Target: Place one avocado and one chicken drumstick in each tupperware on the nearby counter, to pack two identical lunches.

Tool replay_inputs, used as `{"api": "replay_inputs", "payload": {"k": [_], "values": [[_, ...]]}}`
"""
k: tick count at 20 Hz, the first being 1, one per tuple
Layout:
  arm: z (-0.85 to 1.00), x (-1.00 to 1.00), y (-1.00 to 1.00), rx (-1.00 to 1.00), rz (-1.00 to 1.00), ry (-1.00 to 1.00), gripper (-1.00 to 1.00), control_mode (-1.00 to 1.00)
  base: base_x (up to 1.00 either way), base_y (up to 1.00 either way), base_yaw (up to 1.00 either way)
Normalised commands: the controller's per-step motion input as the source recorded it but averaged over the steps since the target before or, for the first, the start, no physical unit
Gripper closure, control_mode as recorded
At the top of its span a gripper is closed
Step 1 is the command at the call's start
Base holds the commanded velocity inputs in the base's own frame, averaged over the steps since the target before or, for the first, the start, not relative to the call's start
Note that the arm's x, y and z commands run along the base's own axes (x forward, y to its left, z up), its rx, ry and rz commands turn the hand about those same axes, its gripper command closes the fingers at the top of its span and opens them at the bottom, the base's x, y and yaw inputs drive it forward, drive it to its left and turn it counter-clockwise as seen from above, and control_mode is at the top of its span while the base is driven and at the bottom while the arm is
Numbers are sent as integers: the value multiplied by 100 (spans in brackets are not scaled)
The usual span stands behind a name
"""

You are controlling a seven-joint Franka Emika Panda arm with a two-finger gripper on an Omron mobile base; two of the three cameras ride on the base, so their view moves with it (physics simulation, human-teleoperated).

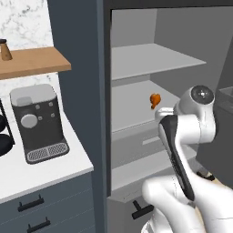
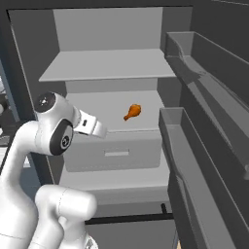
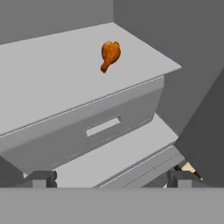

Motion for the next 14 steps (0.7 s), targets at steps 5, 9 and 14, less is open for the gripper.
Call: {"api": "replay_inputs", "payload": {"k": [5, 9, 14], "values": [[5, 49, -45, 0, -1, 0, -100, -100, 0, 0, 0], [0, 68, -14, 0, 0, 8, -100, -100, 0, 0, 0], [0, 76, 0, 0, 0, 0, -100, -100, 0, 0, 0]]}}
